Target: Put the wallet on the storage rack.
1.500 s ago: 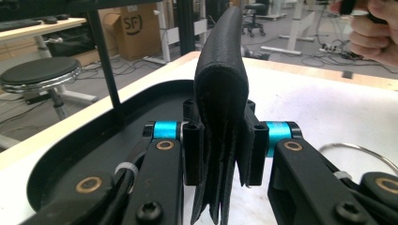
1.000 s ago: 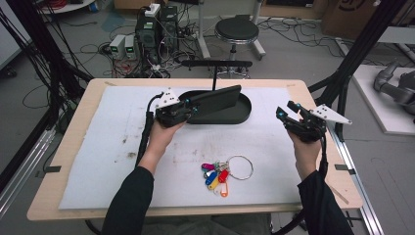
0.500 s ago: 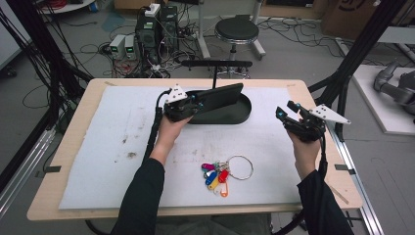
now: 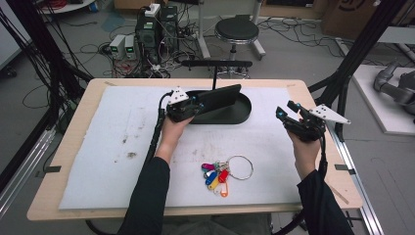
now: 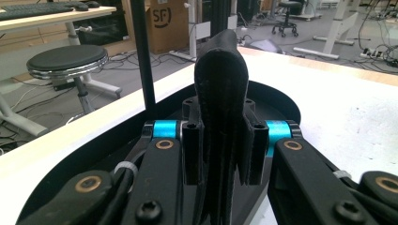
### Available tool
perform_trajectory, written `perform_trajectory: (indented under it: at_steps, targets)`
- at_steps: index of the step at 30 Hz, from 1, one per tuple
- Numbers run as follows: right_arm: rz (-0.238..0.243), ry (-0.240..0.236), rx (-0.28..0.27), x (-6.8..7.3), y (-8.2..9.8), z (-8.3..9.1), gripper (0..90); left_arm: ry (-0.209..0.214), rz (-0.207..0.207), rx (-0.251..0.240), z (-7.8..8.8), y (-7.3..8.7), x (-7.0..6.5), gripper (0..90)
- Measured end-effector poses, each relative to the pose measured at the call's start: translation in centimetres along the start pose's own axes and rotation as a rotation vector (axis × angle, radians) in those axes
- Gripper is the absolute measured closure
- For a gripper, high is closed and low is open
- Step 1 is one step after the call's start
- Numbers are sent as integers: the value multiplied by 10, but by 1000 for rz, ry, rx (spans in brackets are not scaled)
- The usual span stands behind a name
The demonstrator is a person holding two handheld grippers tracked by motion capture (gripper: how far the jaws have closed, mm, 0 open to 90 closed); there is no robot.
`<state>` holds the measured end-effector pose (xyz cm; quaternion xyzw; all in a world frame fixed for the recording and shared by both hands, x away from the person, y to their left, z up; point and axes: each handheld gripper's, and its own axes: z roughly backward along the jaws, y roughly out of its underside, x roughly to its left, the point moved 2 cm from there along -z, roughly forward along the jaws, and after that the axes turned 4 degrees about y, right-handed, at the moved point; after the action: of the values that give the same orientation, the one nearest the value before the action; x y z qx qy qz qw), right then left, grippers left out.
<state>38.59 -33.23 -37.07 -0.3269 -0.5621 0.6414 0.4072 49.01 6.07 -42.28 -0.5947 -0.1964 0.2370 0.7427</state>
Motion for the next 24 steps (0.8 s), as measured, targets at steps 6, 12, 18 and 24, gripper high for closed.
perform_trajectory:
  at_steps: [6,12,18,24]
  targets:
    - [-1,6,0,-1,1,0,421,-13,30,-16,-5,7,3,747]
    - [6,5,-2,0,1,-1,421,-35,36,-17,-9,14,8,747]
    - [15,4,3,1,1,-1,421,-44,73,-22,-9,20,15,744]
    - [22,0,9,2,2,-2,421,-42,61,5,-10,26,18,736]
